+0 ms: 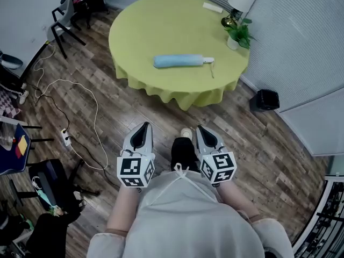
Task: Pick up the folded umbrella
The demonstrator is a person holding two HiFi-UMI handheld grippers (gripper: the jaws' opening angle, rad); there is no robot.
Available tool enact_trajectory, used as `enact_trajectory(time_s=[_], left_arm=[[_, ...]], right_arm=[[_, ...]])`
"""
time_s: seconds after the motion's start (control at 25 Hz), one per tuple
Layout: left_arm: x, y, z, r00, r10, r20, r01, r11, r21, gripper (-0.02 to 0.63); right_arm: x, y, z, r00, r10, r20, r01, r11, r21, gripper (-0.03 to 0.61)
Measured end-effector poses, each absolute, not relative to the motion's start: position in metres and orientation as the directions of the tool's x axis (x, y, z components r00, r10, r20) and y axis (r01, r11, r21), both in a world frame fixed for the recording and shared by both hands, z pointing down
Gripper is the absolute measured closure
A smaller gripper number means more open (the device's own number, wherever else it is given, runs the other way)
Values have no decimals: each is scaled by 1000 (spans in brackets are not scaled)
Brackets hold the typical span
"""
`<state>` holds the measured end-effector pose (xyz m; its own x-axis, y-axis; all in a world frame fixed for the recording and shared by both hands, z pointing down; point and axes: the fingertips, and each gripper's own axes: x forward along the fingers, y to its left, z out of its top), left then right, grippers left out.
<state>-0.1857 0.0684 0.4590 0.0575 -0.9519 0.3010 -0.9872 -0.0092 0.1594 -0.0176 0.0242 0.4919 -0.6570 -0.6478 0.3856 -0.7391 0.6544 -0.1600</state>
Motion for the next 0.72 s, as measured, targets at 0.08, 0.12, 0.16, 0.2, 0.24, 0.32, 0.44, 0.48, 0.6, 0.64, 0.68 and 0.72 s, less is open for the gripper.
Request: enact_trajectory(time_s=[0.08,0.12,0.16,0.2,0.24,0.32,0.44,0.48,0.6,0.64,0.68,0.72], left_arm=[[-189,35,458,39,-951,306,-988,8,153,607],[-190,18,457,33,-951,307,-989,14,150,607],[-190,0,455,26,-952,304,-988,21,150,607],[-190,-19,453,17,-955,298,-988,30,152,607],[-190,-38,451,5,-958,287,-987,41,156,607],[-188,-76,447,-14,-964,266,-984,60,167,607],[-182,-125,447,-21,-967,256,-984,66,168,607],[-181,-140,448,-27,-967,255,-984,70,162,607],[-177,-182,457,-42,-960,277,-983,89,159,607],[-176,-194,462,-41,-956,292,-983,91,158,607],[-174,-205,467,-38,-950,309,-984,89,154,606],[-173,-215,473,-31,-944,327,-985,84,148,595]], right_arm=[[-21,-14,490,-671,-639,377,-727,667,-163,578],[-22,-33,488,-677,-634,374,-721,672,-165,578],[-23,-53,486,-683,-629,372,-716,678,-167,578],[-24,-73,485,-689,-622,372,-709,685,-169,578],[-24,-94,484,-696,-613,374,-701,692,-170,578],[-22,-133,482,-709,-596,378,-685,709,-167,578],[-18,-187,479,-725,-576,378,-664,730,-161,578],[-17,-204,478,-730,-571,377,-658,736,-160,578],[-15,-251,480,-744,-554,373,-642,748,-167,580],[-15,-263,483,-748,-547,375,-636,752,-173,578],[-14,-274,487,-752,-540,378,-632,754,-179,578],[-14,-284,491,-754,-534,383,-629,755,-184,578]])
